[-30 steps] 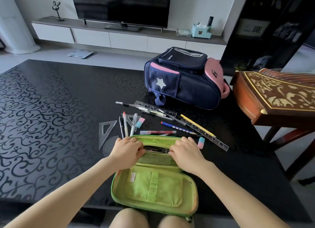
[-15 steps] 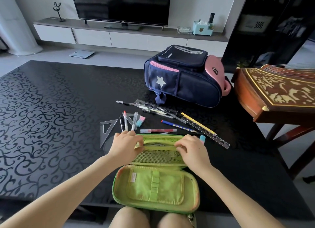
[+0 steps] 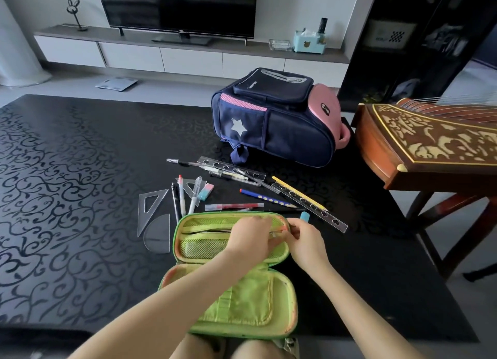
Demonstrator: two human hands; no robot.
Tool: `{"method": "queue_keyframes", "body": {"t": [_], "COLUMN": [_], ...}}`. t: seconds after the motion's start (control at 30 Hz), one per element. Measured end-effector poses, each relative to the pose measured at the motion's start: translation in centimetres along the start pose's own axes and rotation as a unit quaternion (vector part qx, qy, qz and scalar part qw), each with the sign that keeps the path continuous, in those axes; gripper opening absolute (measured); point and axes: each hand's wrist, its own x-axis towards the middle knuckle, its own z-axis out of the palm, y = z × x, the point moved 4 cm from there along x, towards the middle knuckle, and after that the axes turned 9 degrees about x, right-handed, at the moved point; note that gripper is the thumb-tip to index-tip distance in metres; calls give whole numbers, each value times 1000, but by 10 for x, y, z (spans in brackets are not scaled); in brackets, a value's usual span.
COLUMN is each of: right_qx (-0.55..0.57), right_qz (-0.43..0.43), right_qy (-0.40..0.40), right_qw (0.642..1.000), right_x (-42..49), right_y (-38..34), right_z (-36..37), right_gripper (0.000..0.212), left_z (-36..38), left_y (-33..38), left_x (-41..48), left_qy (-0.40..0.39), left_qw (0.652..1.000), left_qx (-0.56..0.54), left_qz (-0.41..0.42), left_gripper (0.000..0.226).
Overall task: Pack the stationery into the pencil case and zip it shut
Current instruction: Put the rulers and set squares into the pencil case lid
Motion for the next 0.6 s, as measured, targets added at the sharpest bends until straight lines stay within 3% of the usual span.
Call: {"method": "queue_keyframes", "body": {"t": [0.17, 0.4, 0.6], "right_qx": [29, 10, -23], "right_qz": [-22, -36, -59], "right_qy": [8, 8, 2], "right_qw": [999, 999, 998], "right_x": [-5, -8, -7], "right_y": [2, 5, 2], "right_z": [-2, -1, -3], "right_gripper": [18, 22, 18], "left_z": [0, -1, 2], "left_y": [12, 30, 2], "left_x": [6, 7, -2], "left_qy": [-56, -62, -41], "left_qw": [996, 990, 997], "left_qx": [54, 127, 71], "left_qz": [-31, 14, 3], "left_gripper": [13, 11, 19]}}
